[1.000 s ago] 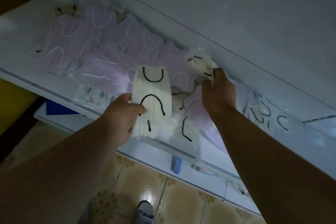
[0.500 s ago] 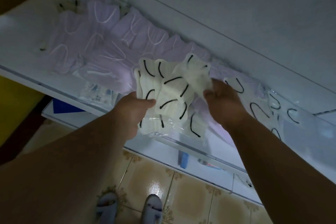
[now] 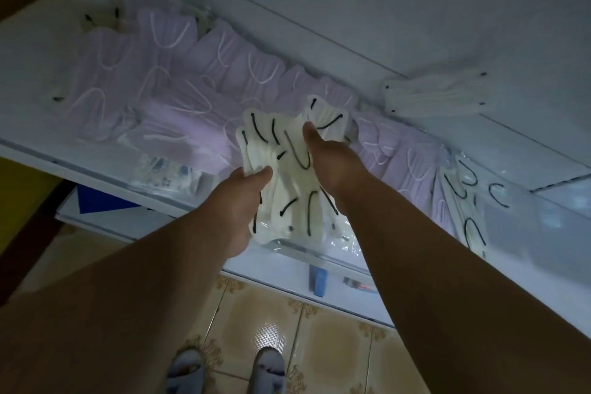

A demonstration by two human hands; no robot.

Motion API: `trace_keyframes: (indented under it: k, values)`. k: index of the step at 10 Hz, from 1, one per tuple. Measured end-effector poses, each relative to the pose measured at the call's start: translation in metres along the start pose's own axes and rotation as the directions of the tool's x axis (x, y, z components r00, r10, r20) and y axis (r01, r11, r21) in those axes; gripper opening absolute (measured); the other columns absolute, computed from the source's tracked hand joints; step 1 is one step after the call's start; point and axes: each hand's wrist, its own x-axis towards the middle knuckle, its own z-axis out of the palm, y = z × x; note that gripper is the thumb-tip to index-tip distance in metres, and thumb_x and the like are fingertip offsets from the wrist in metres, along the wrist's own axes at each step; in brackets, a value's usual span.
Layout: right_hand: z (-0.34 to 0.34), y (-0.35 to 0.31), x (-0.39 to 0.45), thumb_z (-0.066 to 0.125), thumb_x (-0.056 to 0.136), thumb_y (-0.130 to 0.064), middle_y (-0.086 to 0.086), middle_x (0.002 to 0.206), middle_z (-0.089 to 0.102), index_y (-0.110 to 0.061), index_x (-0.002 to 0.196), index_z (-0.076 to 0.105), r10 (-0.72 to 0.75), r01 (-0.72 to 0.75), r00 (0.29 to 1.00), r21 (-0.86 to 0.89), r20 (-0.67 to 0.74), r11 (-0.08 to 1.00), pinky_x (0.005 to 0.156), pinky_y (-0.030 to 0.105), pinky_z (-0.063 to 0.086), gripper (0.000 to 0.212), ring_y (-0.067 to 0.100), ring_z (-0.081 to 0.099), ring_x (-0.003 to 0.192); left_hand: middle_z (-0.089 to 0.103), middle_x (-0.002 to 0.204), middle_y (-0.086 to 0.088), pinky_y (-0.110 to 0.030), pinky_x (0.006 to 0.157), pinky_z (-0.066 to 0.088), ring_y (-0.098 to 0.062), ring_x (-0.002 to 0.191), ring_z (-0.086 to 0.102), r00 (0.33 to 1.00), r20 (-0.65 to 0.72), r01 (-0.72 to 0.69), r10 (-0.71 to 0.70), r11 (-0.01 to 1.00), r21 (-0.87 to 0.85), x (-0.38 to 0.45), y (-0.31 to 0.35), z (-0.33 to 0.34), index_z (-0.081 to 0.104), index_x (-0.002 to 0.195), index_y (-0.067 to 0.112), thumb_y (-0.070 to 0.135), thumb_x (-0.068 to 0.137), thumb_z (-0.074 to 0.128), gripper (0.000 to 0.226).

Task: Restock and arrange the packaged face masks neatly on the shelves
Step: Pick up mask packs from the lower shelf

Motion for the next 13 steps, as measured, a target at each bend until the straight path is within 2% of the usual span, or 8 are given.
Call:
trace_keyframes:
  k: [2, 3, 5, 6, 9, 11, 12, 13]
  values:
    - [0.007, 0.008, 0.001, 0.047, 0.087, -0.072, 0.017, 0.134, 0.058, -0.010, 0.136, 0.054, -0.040, 0.046, 0.995, 0.063, -0.091, 0.997, 0.104, 0.049, 0.047, 0.079, 0.037, 0.056, 0.121, 0.070, 0.116, -0.014, -0.058, 0.099, 0.050, -0.036, 0.108, 0.066, 0.996, -0.014, -0.091, 0.092, 0.991, 0.099, -0.002, -0.001, 0.003, 0.061, 0.127, 0.016, 0.001, 0.080, 0.071, 0.051]
    - [0.007, 0.019, -0.001, 0.067, 0.060, -0.073, 0.008, 0.125, 0.059, -0.015, 0.132, 0.050, 0.019, -0.031, 0.979, -0.056, -0.203, 0.998, 0.097, 0.045, 0.050, 0.094, 0.031, 0.058, 0.114, 0.072, 0.114, -0.014, -0.059, 0.099, 0.050, -0.037, 0.108, 0.067, 0.993, 0.016, -0.120, 0.119, 0.988, 0.093, -0.002, 0.003, 0.000, 0.063, 0.124, 0.015, 0.004, 0.064, 0.076, 0.062]
    - [0.002, 0.037, 0.000, 0.078, 0.084, -0.022, 0.020, 0.105, 0.072, -0.006, 0.100, 0.068, 0.214, -0.205, 0.976, 0.550, 0.047, 0.810, 0.083, 0.040, 0.060, 0.024, 0.026, 0.069, 0.085, 0.075, 0.114, -0.008, -0.053, 0.100, 0.051, -0.030, 0.107, 0.070, 0.987, 0.115, -0.125, 0.111, 0.985, 0.119, -0.004, 0.002, -0.007, 0.066, 0.124, 0.018, 0.009, 0.067, 0.085, 0.061]
    - [-0.004, 0.045, 0.000, 0.068, 0.092, -0.017, 0.014, 0.087, 0.068, -0.009, 0.087, 0.063, 0.212, -0.159, 0.977, 0.626, -0.010, 0.763, 0.064, 0.032, 0.056, 0.011, 0.024, 0.063, 0.074, 0.070, 0.117, 0.002, -0.030, 0.098, 0.053, -0.016, 0.104, 0.066, 0.995, 0.051, -0.096, 0.090, 0.988, 0.121, -0.002, 0.004, -0.012, 0.061, 0.126, 0.026, 0.041, 0.084, 0.076, 0.047]
    - [-0.012, 0.044, -0.008, 0.054, 0.093, -0.004, 0.029, 0.113, 0.067, -0.007, 0.092, 0.064, 0.191, -0.151, 0.981, 0.695, 0.019, 0.703, 0.096, 0.054, 0.052, 0.011, 0.039, 0.067, 0.098, 0.069, 0.104, -0.006, -0.043, 0.089, 0.055, -0.025, 0.096, 0.065, 0.994, -0.001, -0.111, 0.113, 0.979, 0.170, -0.004, 0.012, -0.007, 0.063, 0.100, 0.025, -0.003, 0.091, 0.064, 0.029]
    - [0.008, 0.035, -0.009, 0.063, 0.087, -0.014, 0.019, 0.091, 0.065, -0.014, 0.081, 0.061, 0.198, -0.130, 0.980, 0.687, -0.020, 0.715, 0.086, 0.051, 0.056, 0.006, 0.028, 0.062, 0.080, 0.062, 0.109, 0.008, -0.018, 0.079, 0.052, -0.010, 0.095, 0.059, 0.987, 0.074, -0.152, 0.140, 0.970, 0.190, -0.022, 0.036, -0.004, 0.057, 0.117, 0.032, 0.035, 0.100, 0.058, 0.017]
    - [0.020, 0.025, -0.019, 0.064, 0.083, -0.014, 0.022, 0.082, 0.061, -0.012, 0.078, 0.060, 0.203, -0.119, 0.979, 0.738, -0.025, 0.664, 0.072, 0.041, 0.050, 0.007, 0.026, 0.057, 0.076, 0.069, 0.121, 0.002, -0.050, 0.097, 0.051, -0.026, 0.115, 0.063, 0.994, 0.095, -0.072, 0.059, 0.987, 0.143, -0.020, 0.042, -0.015, 0.064, 0.119, 0.036, 0.043, 0.077, 0.080, 0.045]
    - [0.029, 0.024, -0.029, 0.064, 0.090, -0.015, 0.008, 0.073, 0.060, -0.013, 0.075, 0.058, 0.178, -0.032, 0.976, 0.722, -0.127, 0.691, 0.066, 0.035, 0.053, 0.016, 0.023, 0.058, 0.069, 0.074, 0.109, 0.001, -0.052, 0.093, 0.055, -0.023, 0.104, 0.068, 0.989, 0.115, -0.119, 0.095, 0.966, 0.231, -0.024, 0.043, -0.024, 0.064, 0.111, 0.035, 0.015, 0.086, 0.076, 0.034]
